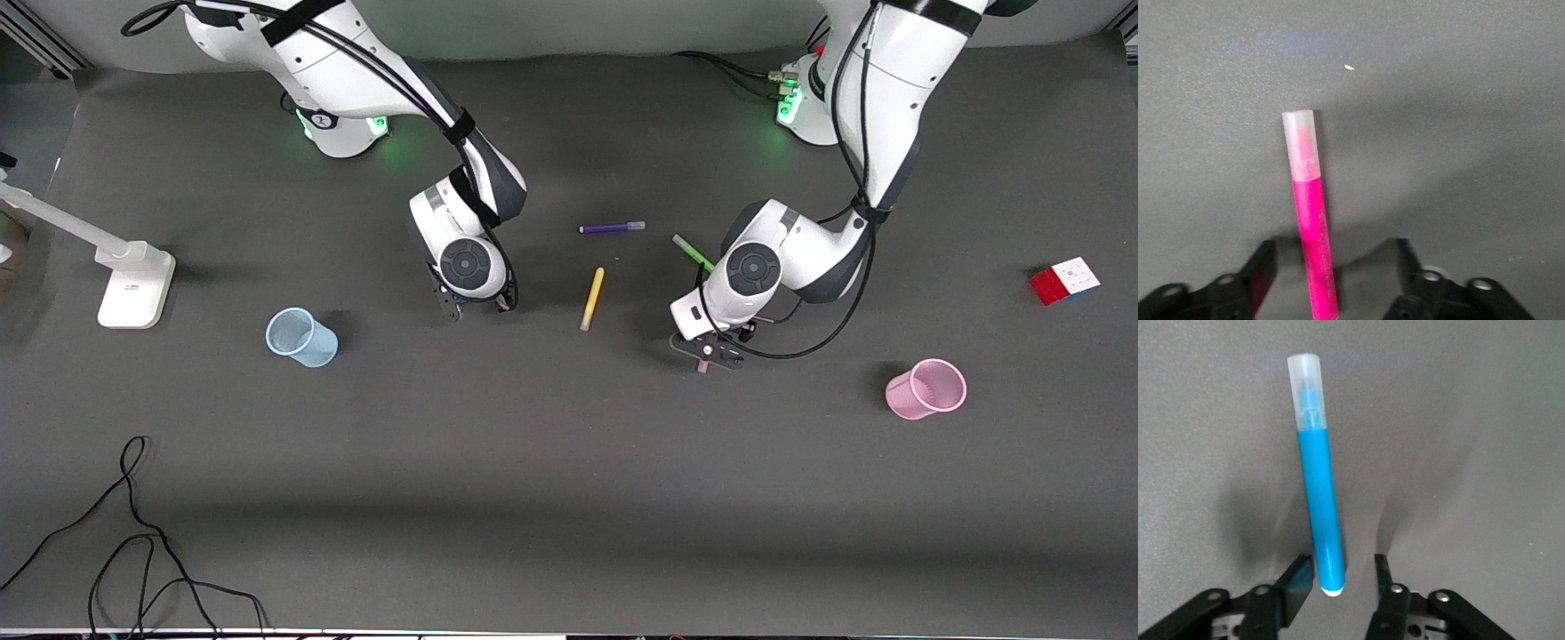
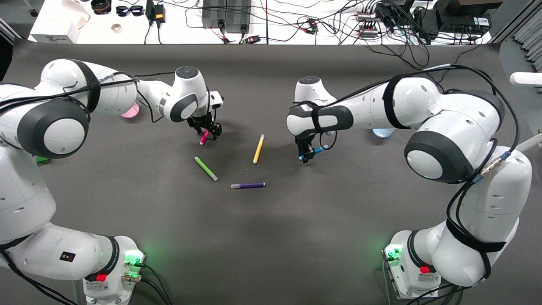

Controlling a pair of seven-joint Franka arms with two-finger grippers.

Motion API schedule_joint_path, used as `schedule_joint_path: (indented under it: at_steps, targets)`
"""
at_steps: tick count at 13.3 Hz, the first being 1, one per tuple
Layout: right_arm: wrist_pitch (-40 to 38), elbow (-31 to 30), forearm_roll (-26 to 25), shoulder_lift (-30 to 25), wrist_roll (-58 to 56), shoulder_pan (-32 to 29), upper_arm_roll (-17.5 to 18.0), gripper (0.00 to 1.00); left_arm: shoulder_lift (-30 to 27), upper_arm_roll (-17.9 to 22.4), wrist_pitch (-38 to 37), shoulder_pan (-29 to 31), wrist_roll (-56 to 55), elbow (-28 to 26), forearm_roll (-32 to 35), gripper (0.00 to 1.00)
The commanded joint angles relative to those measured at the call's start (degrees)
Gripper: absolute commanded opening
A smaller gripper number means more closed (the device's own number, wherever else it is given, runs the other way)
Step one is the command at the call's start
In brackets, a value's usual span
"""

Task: Place pink and blue markers in matching cups
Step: 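Lower and close the right gripper on the blue marker while the left grasps pink, then carry the blue marker to the blue cup while the left gripper carries pink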

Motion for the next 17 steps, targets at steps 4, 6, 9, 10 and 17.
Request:
schedule_joint_path:
  at_steps: [4,6,9,10,17]
  targets:
    - [2.36,-2.38,0.99,-1.12,2.02,1.77,-1.00,0.00,-0.83,0.79,-0.56,-0.39,-2.22,0.28,1.02,0.07]
    - [1.57,-2.30,0.99,-3.75,2.02,1.07,-1.26,0.00,-2.49,0.87,-2.48,0.57,-2.92,0.81,0.93,0.00]
    - [-6.04,1.29,0.99,-7.44,1.59,-1.04,-3.27,0.00,-6.71,0.70,-14.92,4.17,-2.22,5.97,0.31,0.00]
    - [-12.26,5.31,0.99,-9.28,0.97,-1.04,-6.16,0.00,-9.07,0.61,-23.85,6.27,-1.87,10.78,-1.86,0.00]
    - [-43.49,29.94,3.86,-15.52,-14.10,-1.82,-22.50,0.00,-14.02,0.87,-47.39,20.06,2.24,26.73,-5.58,0.00]
